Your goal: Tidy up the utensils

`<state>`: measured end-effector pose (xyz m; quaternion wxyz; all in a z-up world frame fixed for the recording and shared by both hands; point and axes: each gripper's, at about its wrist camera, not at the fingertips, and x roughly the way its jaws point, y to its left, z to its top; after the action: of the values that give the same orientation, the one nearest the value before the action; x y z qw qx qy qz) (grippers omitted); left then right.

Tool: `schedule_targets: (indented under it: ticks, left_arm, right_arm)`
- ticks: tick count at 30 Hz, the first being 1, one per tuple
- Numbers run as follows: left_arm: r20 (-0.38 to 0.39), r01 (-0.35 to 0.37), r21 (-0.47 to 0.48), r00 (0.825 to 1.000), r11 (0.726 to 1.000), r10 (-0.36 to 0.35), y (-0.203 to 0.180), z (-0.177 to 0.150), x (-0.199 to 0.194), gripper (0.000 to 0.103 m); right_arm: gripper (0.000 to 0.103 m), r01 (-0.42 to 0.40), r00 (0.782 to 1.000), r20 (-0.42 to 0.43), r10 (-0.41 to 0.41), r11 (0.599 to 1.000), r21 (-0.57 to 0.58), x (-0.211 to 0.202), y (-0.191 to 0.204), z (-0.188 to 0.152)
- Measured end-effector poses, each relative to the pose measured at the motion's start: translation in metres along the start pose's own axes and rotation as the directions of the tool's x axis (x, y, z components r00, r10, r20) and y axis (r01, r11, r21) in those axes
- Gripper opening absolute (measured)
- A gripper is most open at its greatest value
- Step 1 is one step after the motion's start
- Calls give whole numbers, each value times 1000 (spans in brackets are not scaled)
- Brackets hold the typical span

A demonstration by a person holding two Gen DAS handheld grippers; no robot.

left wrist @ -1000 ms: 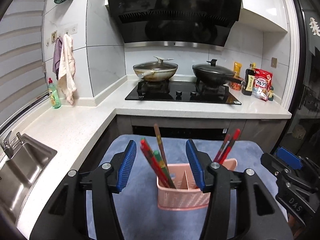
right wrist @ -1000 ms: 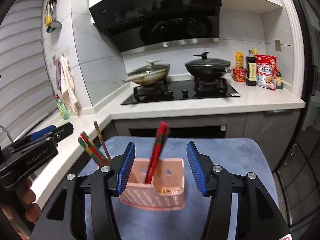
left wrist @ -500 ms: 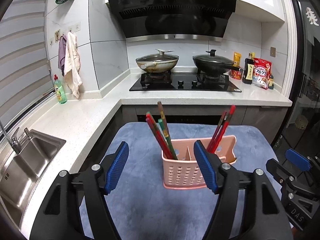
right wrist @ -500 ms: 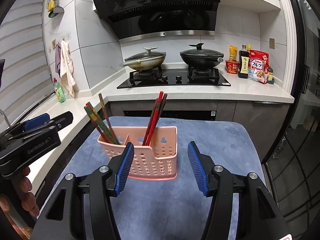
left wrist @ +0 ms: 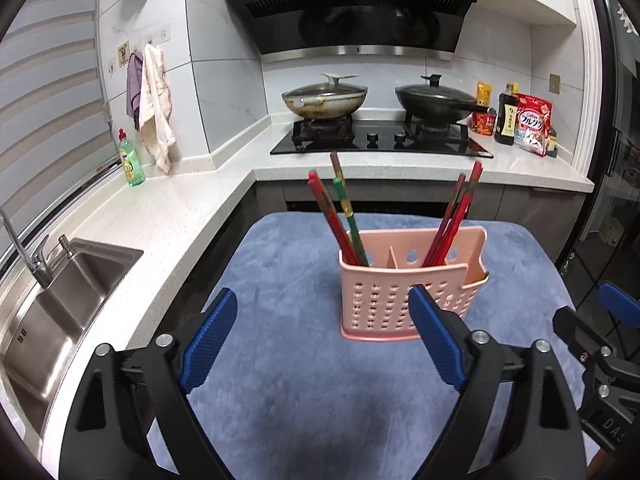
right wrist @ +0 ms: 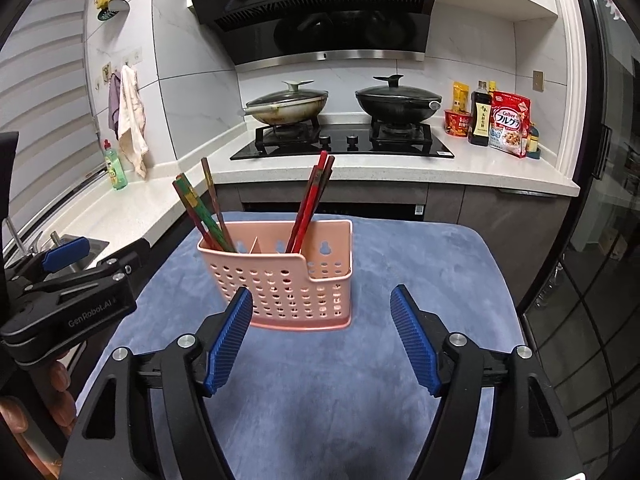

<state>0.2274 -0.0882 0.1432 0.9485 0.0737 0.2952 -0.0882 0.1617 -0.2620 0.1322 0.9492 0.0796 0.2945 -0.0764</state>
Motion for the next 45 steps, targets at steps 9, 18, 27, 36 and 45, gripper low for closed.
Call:
schedule_targets:
  ticks: [9, 18, 27, 36, 45]
  left_arm:
    - [-35, -7, -2, 999, 1000, 7, 0, -13, 3, 95]
    - [-83, -6, -7, 997, 1000, 6, 2, -25, 12, 96]
    - [-115, -1, -8, 993, 1000, 1, -1, -30, 17, 96]
    - [-132, 0, -10, 991, 1000, -1, -3, -33, 22, 96]
    - [-146, -7, -15, 989, 1000, 4, -1, -36, 27, 96]
  right_arm:
    - [84, -11, 1000, -27, 11, 1000, 3, 2, 1, -11]
    - [96, -7, 999, -45, 7, 1000, 3, 6, 2, -19]
    - [96, -6, 998, -62, 5, 1000, -10, 12, 4, -23]
    - [96, -3, 997, -75, 2, 1000, -12, 18, 6, -25]
    - [96, 3, 996, -88, -4, 1000, -7, 24, 7, -27]
